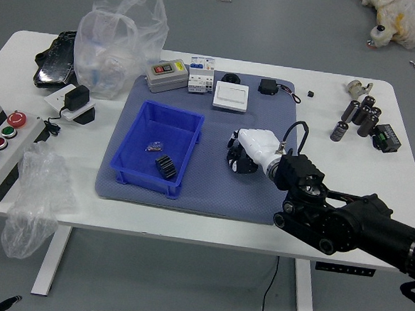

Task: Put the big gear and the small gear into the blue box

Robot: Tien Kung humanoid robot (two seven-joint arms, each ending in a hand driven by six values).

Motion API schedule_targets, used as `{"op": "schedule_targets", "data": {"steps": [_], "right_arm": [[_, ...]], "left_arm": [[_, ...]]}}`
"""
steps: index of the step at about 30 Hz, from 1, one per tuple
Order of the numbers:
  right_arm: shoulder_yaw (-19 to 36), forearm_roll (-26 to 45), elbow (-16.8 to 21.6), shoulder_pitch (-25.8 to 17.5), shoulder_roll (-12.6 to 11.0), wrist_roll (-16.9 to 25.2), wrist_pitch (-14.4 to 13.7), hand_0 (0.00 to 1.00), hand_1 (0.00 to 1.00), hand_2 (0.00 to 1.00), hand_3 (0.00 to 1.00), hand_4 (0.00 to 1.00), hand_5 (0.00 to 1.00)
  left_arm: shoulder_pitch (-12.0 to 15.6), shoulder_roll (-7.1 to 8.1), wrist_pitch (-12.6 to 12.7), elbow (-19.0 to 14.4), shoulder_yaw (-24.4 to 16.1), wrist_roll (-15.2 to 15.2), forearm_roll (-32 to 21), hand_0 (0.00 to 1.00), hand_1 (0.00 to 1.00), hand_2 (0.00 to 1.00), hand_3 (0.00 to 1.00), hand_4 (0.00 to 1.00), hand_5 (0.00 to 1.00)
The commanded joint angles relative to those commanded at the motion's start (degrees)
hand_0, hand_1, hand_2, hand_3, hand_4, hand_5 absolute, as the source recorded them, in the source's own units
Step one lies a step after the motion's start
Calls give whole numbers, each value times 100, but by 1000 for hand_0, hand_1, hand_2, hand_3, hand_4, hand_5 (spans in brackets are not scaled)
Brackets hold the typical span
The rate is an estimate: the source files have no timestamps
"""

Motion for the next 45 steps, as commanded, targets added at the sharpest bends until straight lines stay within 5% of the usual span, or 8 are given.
{"op": "schedule_targets", "data": {"steps": [7,14,21,22,39,40,45], "right_arm": [[208,-152,202,22,-91,6,-29,373,433,447,645,408,2],[581,-634,994,141,-253,-133,66,379,442,451,654,401,2],[149,-760,1826,388,-59,23,47,410,482,475,660,409,5],[38,-719,1888,430,-23,69,76,517,563,548,666,388,31],[-443,-521,1571,654,308,273,221,546,596,582,671,372,88],[-436,-525,1557,653,315,270,235,566,657,667,691,474,228],[-420,-490,1501,634,330,239,275,566,657,667,691,474,228]], "left_arm": [[-3,5,2,3,10,-9,-13,654,592,585,743,743,711],[20,-2,0,-2,-11,18,7,654,592,584,742,746,714],[22,-2,-5,-7,-29,36,35,654,591,585,743,752,724],[19,0,-6,-8,-33,39,41,654,593,585,742,753,725],[4,4,-18,-15,-92,72,125,654,593,584,742,755,726],[2,4,-18,-14,-88,70,120,654,591,584,742,756,727],[7,-1,-14,-15,-84,73,106,654,591,584,742,756,727]]}}
